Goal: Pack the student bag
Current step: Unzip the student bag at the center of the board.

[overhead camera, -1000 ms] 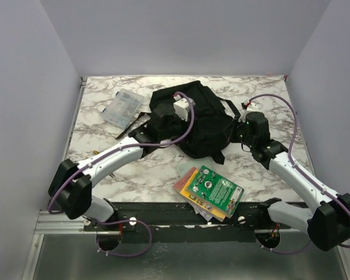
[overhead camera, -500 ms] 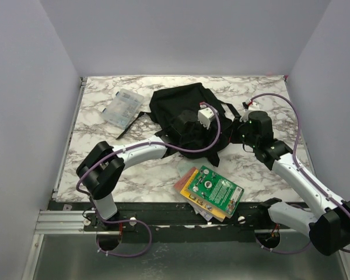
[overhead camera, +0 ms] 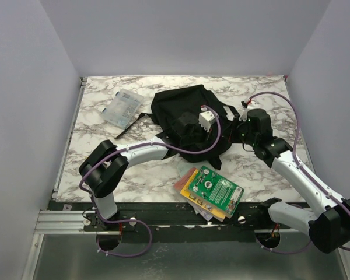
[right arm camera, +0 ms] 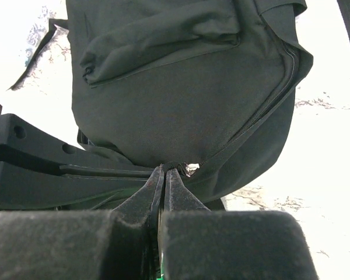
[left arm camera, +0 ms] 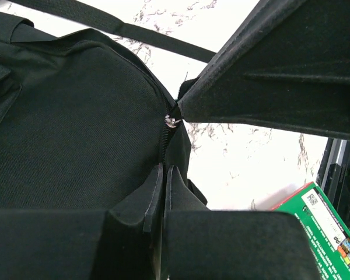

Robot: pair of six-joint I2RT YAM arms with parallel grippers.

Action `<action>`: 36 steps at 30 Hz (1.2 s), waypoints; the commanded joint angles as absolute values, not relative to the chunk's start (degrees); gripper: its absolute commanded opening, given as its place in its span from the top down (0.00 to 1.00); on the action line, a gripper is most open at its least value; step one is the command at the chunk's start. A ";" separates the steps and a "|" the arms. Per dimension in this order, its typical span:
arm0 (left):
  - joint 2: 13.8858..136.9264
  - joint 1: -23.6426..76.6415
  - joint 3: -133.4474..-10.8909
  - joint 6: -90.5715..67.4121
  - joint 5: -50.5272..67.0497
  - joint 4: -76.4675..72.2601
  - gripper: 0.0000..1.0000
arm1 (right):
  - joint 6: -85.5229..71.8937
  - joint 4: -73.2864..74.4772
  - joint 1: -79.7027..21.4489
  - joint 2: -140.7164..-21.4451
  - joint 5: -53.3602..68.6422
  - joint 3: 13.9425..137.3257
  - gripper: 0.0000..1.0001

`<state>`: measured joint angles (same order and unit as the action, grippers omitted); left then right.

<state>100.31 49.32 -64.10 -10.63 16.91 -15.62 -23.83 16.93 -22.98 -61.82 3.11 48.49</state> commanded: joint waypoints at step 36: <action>80.71 47.28 -43.04 -16.81 13.46 -13.67 1.00 | -20.86 9.24 -10.15 -100.40 -0.88 68.43 0.99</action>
